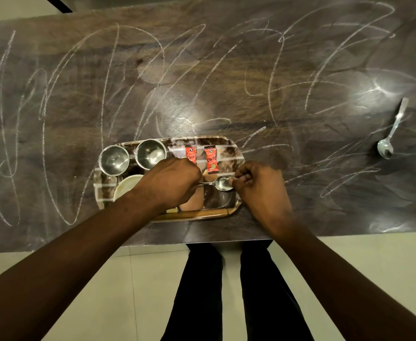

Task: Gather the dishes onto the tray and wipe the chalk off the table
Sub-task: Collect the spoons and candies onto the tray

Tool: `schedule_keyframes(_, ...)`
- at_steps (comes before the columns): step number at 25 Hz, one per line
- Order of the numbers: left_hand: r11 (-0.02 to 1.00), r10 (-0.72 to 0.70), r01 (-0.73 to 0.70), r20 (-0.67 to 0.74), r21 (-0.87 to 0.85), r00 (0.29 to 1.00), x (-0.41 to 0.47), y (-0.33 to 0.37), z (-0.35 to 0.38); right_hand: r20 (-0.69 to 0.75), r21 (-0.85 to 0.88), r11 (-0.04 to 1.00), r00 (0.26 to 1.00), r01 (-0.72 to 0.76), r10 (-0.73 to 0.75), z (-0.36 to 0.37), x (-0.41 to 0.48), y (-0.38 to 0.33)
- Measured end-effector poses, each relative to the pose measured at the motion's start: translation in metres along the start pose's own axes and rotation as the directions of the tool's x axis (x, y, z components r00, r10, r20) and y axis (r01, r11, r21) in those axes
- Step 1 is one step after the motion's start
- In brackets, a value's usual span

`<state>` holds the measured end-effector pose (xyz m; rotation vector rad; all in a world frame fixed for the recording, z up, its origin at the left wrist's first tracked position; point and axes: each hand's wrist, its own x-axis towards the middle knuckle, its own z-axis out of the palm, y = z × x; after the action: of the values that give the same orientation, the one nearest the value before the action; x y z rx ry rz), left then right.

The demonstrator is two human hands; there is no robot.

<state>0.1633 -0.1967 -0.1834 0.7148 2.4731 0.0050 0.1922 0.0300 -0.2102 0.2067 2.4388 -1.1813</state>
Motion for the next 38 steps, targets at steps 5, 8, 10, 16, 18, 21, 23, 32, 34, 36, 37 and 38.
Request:
schedule_keyframes(5,0.999,0.046,-0.047,-0.08,-0.004,0.996,0.006,0.005,-0.029,-0.123,0.156,0.988,0.992,-0.009,0.029,-0.039,-0.007,0.015)
schedule_keyframes(8,0.995,0.102,-0.103,-0.122,0.003,0.987,0.032,0.034,-0.06,-0.281,0.179,0.981,0.952,-0.071,0.121,-0.097,-0.001,0.043)
schedule_keyframes(10,0.99,0.13,-0.136,-0.138,-0.037,0.982,0.061,0.064,-0.077,-0.444,0.256,0.959,0.866,-0.124,0.23,-0.141,0.004,0.069)
schedule_keyframes(16,0.97,0.176,-0.208,-0.223,-0.129,0.959,0.16,0.154,-0.108,-0.356,0.794,0.587,0.661,-0.159,0.661,-0.202,0.011,0.143)
schedule_keyframes(18,0.96,0.188,-0.229,-0.234,-0.16,0.954,0.187,0.179,-0.117,-0.245,0.875,0.454,0.654,-0.169,0.716,-0.204,0.015,0.154)
schedule_keyframes(21,0.952,0.199,-0.25,-0.265,-0.175,0.943,0.214,0.203,-0.124,-0.173,0.911,0.377,0.674,-0.167,0.718,-0.201,0.028,0.159)
schedule_keyframes(23,0.944,0.214,-0.274,-0.295,-0.181,0.931,0.23,0.211,-0.122,-0.138,0.916,0.353,0.68,-0.188,0.72,-0.202,0.039,0.16)
schedule_keyframes(32,0.923,0.384,-0.362,-0.346,0.129,0.856,0.226,0.184,-0.122,-0.119,0.704,0.658,0.868,-0.269,0.482,-0.2,0.025,0.142)
schedule_keyframes(34,0.902,0.43,-0.396,-0.256,0.175,0.866,0.201,0.163,-0.121,-0.065,0.62,0.734,0.914,-0.277,0.4,-0.189,0.017,0.131)
schedule_keyframes(36,0.881,0.458,-0.426,-0.142,0.208,0.878,0.167,0.142,-0.116,0.0,0.578,0.765,0.938,-0.283,0.347,-0.175,0.011,0.117)
schedule_keyframes(37,0.872,0.466,-0.437,-0.103,0.219,0.879,0.15,0.134,-0.112,0.038,0.562,0.774,0.944,-0.292,0.328,-0.168,0.009,0.11)
schedule_keyframes(38,0.875,0.456,-0.431,-0.078,0.221,0.887,0.131,0.124,-0.108,0.085,0.544,0.781,0.946,-0.307,0.313,-0.157,0.006,0.1)
